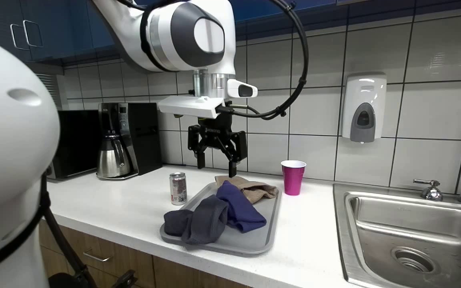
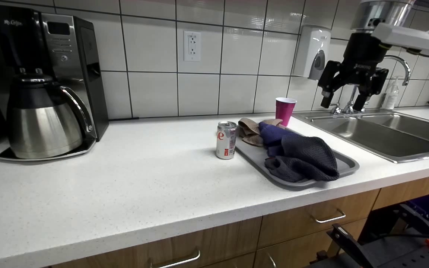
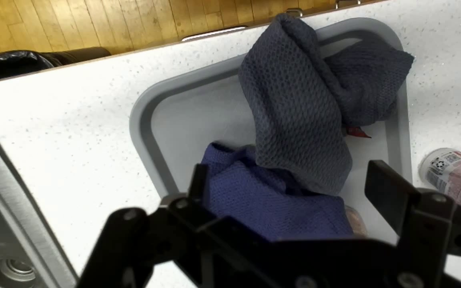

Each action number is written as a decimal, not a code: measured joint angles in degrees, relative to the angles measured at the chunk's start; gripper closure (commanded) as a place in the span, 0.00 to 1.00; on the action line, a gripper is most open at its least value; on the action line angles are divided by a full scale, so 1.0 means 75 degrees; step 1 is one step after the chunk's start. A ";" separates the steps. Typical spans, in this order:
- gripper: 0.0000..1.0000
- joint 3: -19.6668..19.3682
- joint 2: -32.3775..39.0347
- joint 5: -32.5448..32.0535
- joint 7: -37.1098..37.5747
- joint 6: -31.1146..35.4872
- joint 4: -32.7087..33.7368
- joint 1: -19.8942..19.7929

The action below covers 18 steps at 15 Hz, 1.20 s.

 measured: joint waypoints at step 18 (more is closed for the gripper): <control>0.00 0.0304 0.2565 0.0611 0.0170 0.1405 -0.0007 0.0372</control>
